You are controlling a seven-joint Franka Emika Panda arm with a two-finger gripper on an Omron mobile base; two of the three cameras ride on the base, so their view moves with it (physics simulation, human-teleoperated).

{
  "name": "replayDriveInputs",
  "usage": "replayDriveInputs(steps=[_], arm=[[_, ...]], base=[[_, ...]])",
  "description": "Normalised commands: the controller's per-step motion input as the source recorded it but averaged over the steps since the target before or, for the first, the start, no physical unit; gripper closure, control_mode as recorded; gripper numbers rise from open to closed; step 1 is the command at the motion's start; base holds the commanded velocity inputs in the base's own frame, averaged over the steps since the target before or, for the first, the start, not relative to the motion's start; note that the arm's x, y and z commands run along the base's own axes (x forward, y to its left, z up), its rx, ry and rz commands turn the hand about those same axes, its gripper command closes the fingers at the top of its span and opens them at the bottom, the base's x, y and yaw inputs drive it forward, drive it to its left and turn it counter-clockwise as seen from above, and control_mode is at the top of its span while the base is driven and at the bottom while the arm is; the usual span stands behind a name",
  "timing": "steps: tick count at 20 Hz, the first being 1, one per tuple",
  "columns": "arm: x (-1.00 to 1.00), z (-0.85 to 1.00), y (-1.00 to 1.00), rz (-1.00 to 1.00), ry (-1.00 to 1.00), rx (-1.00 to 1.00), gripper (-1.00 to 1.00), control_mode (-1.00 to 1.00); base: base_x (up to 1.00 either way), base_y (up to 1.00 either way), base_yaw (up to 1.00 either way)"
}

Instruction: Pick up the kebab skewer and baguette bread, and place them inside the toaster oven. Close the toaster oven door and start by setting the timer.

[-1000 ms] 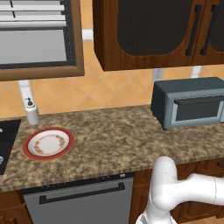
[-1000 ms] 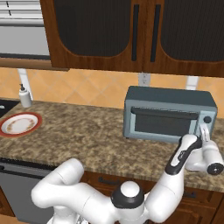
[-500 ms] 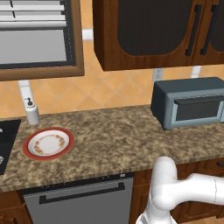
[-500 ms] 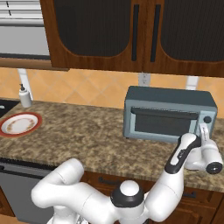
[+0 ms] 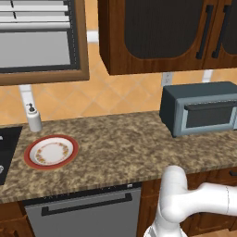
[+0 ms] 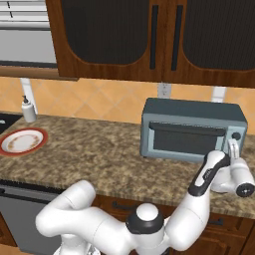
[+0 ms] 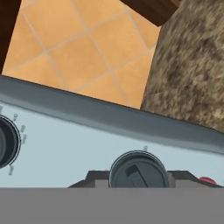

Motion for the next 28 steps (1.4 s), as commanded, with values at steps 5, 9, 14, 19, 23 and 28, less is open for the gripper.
replayDriveInputs(steps=[5,9,14,19,23,28], arm=[[0.27,0.22,0.14,0.00,0.00,0.27,1.00,-1.00],[0.23,0.19,0.35,-0.04,-0.02,0.27,1.00,-1.00],[0.20,0.26,0.37,-0.11,0.00,0.30,1.00,-1.00],[0.15,0.28,0.34,-0.15,0.00,0.30,1.00,-1.00],[0.02,0.28,0.02,-0.05,0.00,0.40,1.00,-1.00],[0.05,0.23,0.03,-0.03,0.00,0.43,1.00,-1.00]], base=[[0.00,0.00,0.00],[0.00,0.00,0.00],[0.00,0.00,0.00],[0.00,0.00,0.00],[0.00,0.00,0.00],[0.00,0.00,0.00]])
